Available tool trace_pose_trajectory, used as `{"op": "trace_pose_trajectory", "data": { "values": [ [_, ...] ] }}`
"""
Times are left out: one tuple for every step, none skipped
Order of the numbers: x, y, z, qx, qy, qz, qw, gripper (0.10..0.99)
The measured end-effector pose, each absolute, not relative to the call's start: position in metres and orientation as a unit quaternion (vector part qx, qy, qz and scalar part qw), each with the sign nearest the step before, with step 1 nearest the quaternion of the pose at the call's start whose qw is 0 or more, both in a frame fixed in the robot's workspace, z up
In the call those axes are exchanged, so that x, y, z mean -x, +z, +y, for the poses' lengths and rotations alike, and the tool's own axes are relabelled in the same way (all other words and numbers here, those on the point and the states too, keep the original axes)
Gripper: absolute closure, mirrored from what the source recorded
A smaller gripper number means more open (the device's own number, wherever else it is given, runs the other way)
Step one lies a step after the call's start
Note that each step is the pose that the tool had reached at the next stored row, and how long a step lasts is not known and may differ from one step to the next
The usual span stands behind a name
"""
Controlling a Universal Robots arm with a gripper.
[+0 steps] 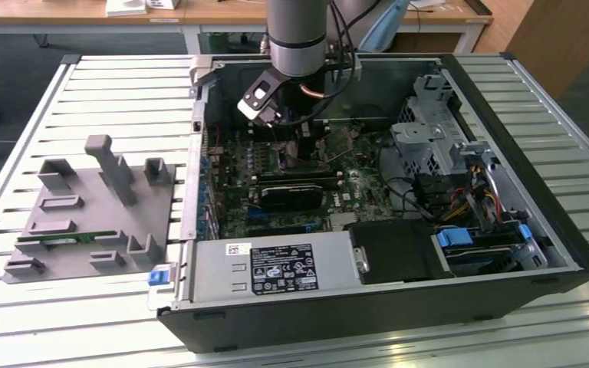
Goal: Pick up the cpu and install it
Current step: 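Place the cpu into insertion slot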
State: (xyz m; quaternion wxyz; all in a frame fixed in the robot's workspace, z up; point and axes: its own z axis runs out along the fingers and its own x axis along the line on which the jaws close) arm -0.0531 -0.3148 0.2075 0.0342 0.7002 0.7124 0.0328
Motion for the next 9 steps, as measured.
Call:
{"op": "trace_pose_trajectory", "data": {
  "values": [
    [0.0531,0.2067,-0.3148,-0.7,0.033,0.712,0.034,0.553],
    [0.0531,0.2059,-0.3148,-0.701,0.033,0.712,0.034,0.553],
    [0.0531,0.2052,-0.3148,-0.701,0.033,0.712,0.034,0.553],
    [0.0531,0.2043,-0.3148,-0.701,0.033,0.712,0.034,0.553],
    [0.0531,0.2035,-0.3148,-0.701,0.033,0.711,0.034,0.553],
    [0.0531,0.2028,-0.3148,-0.702,0.033,0.711,0.034,0.553],
    [0.0531,0.2019,-0.3148,-0.702,0.033,0.711,0.034,0.553],
    [0.0531,0.2005,-0.3148,-0.702,0.033,0.711,0.034,0.553],
    [0.0531,0.1999,-0.3148,-0.702,0.033,0.711,0.034,0.553]
  ]
}}
